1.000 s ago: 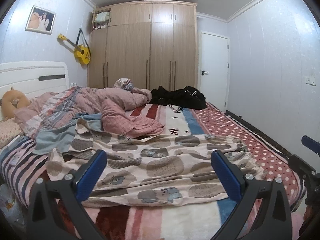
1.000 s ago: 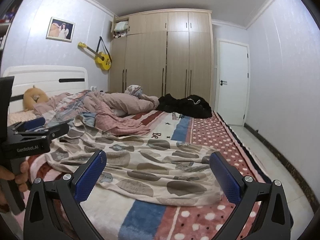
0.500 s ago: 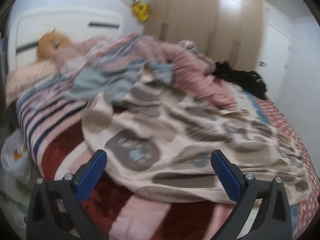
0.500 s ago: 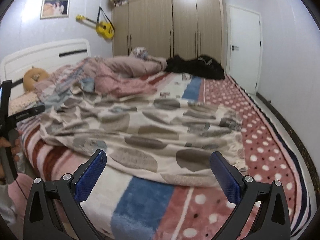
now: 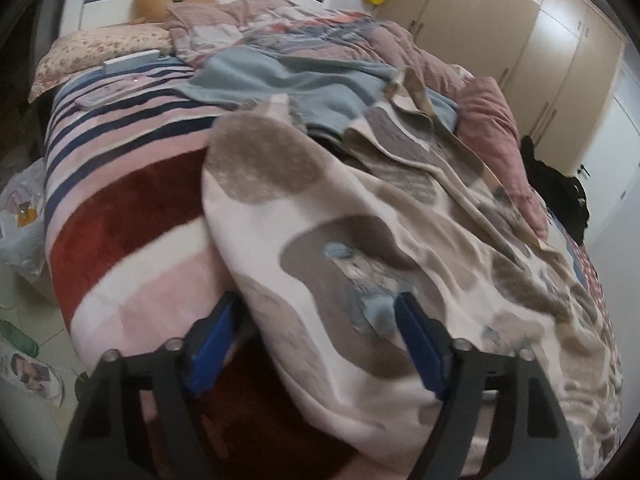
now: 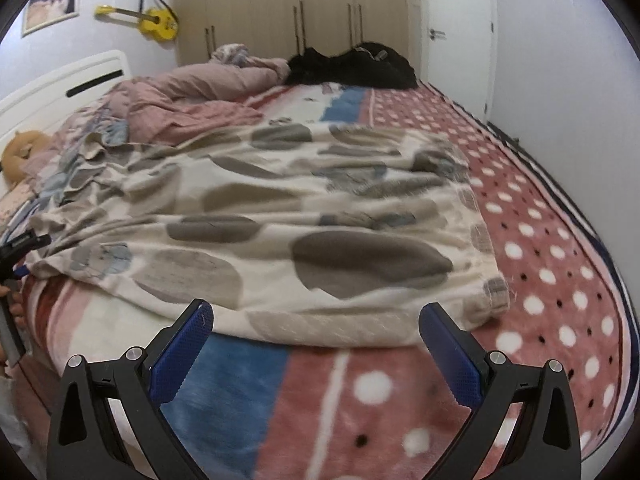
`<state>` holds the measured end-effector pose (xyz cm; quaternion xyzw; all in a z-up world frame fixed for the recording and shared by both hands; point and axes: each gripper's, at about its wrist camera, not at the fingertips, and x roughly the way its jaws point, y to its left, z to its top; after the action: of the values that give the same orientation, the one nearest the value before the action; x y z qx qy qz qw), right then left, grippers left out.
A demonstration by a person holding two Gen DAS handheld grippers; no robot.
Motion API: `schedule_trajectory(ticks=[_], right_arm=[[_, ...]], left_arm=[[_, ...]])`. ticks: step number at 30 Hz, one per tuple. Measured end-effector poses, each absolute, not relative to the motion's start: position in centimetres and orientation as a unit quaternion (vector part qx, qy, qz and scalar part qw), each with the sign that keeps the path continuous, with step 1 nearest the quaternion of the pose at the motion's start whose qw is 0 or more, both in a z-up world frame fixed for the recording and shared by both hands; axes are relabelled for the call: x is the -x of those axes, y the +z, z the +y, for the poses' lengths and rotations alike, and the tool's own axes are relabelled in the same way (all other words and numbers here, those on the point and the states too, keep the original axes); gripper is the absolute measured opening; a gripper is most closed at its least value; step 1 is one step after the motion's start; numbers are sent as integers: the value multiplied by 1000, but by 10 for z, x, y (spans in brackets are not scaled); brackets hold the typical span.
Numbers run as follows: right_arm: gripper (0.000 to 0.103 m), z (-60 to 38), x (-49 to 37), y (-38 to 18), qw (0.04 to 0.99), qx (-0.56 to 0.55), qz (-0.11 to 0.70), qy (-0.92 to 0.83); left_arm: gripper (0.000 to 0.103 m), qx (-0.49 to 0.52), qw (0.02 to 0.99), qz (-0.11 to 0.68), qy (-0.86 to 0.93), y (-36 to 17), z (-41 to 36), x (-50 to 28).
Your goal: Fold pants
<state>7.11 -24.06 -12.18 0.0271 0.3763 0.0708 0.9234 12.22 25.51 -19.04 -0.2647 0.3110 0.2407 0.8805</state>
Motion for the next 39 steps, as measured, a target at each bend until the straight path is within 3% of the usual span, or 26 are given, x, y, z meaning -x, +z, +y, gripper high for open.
schedule_trajectory(ticks=[2,4,6,16,19,20,22,23,31,35,39], right_arm=[[103,-247,-72,-126,921,-35,382,66],[103,-253,-71,-130,919,-42,386,60],[103,-258,-72,-133,918,-52,389,54],[103,-261,-68,-127,922,-69,378,55],[103,-262,-67,-125,922,-74,375,57],[103,-262,-67,-125,922,-75,375,57],[103,-262,-67,-125,922,-76,376,58],[103,-262,-67,-125,922,-74,376,58],[103,-262,-70,-126,921,-71,380,57],[103,-255,-71,-125,920,-68,382,63],[103,-248,-72,-122,921,-61,380,64]], left_arm=[[58,276,878,304,246,-192,264,-123],[42,281,875,302,253,-192,270,-121],[7,288,874,300,250,-191,273,-118],[3,266,880,249,306,-165,276,-83],[5,276,876,285,275,-171,283,-87],[11,277,875,293,267,-172,287,-88],[46,266,877,293,272,-170,293,-86],[68,263,879,287,276,-167,299,-84],[68,286,877,275,272,-144,406,-113],[68,329,848,324,260,-164,454,-152],[68,311,837,368,261,-189,469,-183]])
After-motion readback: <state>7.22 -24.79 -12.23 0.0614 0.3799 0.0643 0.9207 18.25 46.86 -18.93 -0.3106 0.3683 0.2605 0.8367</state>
